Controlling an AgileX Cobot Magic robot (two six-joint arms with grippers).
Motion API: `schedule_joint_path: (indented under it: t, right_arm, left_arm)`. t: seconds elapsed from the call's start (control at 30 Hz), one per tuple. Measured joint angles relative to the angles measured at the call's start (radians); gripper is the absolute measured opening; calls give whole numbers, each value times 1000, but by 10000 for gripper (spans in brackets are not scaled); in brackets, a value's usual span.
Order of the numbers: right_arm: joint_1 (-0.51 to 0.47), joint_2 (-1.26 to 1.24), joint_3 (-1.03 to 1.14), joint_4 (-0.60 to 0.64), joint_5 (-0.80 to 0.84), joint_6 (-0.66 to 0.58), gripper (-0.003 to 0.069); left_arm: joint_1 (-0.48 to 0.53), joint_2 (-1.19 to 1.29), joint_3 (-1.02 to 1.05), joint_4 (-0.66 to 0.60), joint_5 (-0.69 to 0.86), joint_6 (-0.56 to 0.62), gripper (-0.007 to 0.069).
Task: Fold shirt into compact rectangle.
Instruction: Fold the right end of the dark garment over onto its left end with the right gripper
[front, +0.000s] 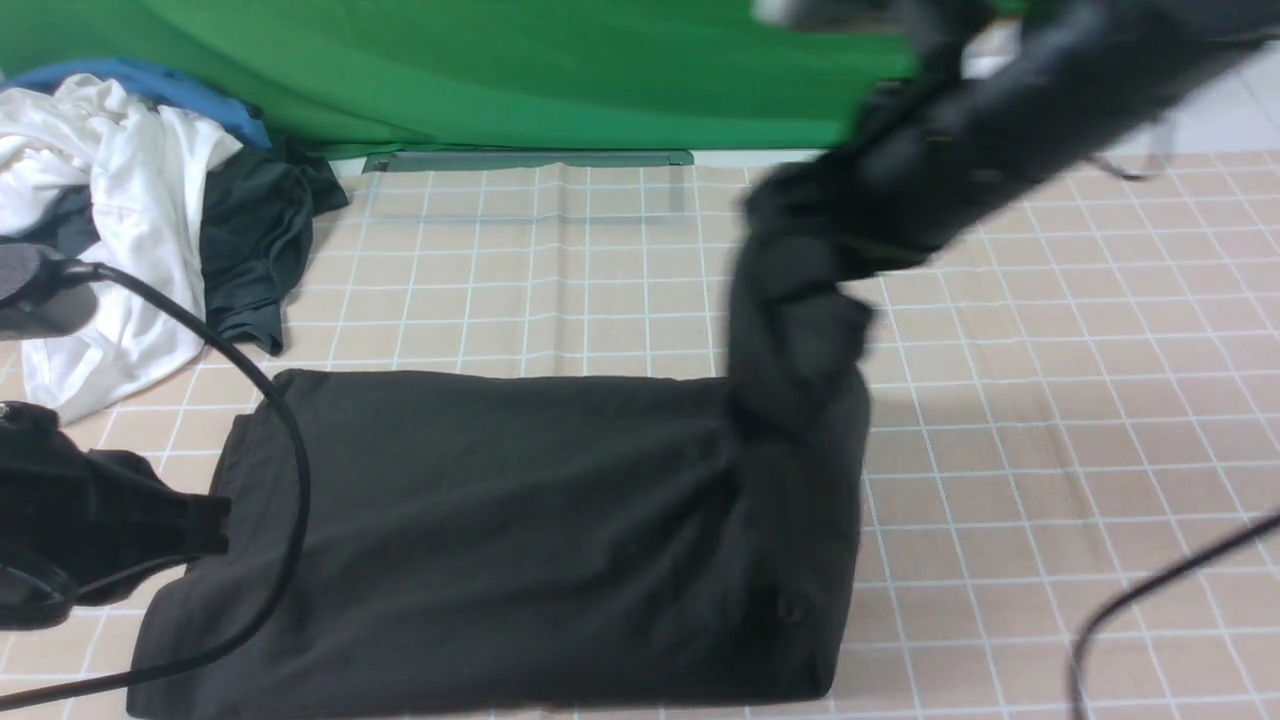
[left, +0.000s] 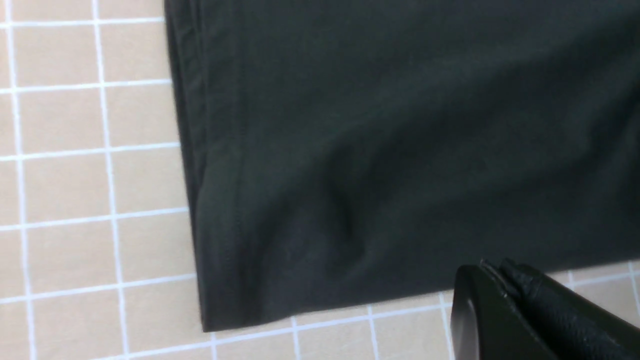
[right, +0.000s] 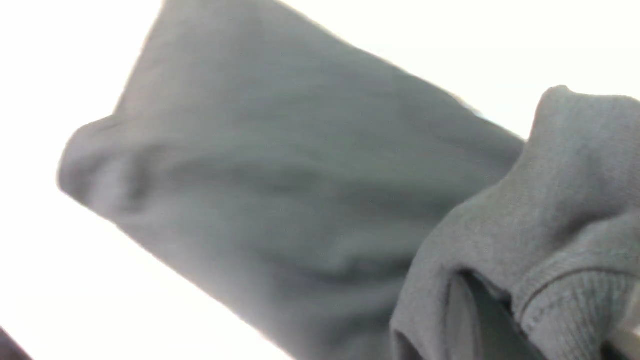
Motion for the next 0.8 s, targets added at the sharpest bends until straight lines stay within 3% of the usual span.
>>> schedule_joint_path:
  t: [0.37,0.67,0.8]
  right_arm:
    - [217,394,-357,37,17,10,99]
    - [273,607,-562,98,8,32,117]
    - [280,684,-601,137,-84,75,238]
  left_arm:
    - [0,-154,0,81,70,-85,18]
    - [0,-168,0,105,94,-86,18]
    - [0,-168,0,105,94,-87,18]
